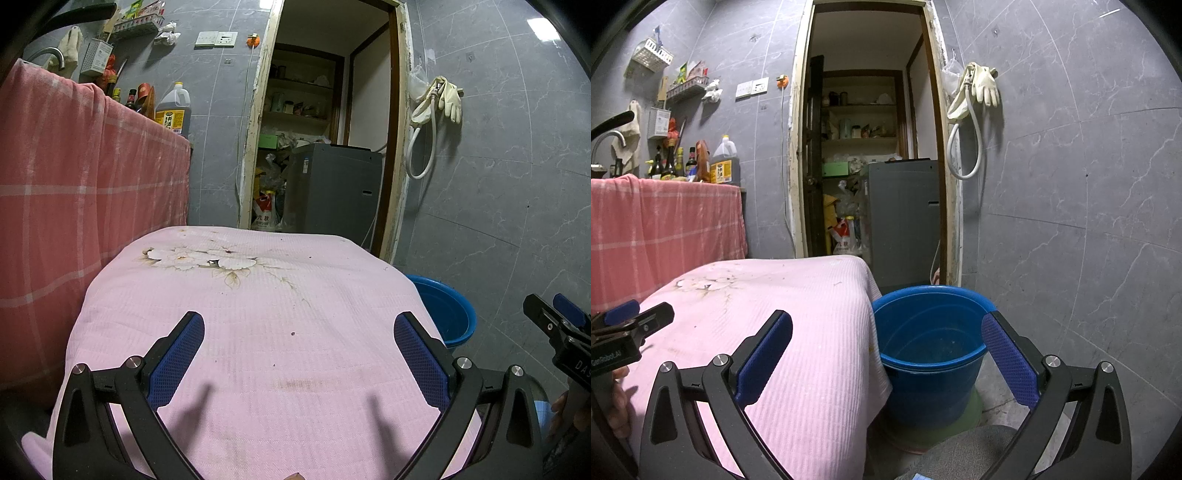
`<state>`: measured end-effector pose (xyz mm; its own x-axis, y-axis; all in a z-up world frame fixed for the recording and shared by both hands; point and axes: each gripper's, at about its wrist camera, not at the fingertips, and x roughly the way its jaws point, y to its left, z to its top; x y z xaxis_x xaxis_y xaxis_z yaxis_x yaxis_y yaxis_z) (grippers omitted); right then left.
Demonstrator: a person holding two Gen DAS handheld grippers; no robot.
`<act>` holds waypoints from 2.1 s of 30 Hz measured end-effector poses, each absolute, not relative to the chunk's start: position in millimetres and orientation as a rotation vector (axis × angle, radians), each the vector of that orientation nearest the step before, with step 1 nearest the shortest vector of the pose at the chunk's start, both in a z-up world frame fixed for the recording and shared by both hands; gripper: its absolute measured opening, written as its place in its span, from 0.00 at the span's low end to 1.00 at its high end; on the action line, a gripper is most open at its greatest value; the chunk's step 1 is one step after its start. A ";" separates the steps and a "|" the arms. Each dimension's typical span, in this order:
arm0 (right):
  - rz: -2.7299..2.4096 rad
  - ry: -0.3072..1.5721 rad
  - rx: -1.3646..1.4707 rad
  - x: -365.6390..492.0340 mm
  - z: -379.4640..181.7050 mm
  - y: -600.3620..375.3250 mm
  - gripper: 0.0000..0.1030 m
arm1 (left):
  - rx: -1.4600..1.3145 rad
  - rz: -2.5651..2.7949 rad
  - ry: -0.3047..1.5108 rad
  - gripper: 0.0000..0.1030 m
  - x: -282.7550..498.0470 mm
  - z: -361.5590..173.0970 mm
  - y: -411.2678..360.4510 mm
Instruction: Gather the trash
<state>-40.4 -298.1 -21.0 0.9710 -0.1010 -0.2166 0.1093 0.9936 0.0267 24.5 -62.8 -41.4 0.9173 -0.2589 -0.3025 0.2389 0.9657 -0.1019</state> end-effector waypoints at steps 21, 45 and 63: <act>-0.106 0.218 0.040 -40.4 -20.6 -297.8 1.00 | -0.064 -0.255 0.320 0.98 24.4 -41.2 -63.3; -0.107 0.219 0.040 -40.5 -20.0 -297.4 1.00 | -0.046 -0.215 0.331 0.98 24.2 -41.2 -67.4; -0.106 0.222 0.040 -41.5 -20.5 -294.6 1.00 | -0.007 -0.199 0.351 0.98 25.9 -47.5 -72.9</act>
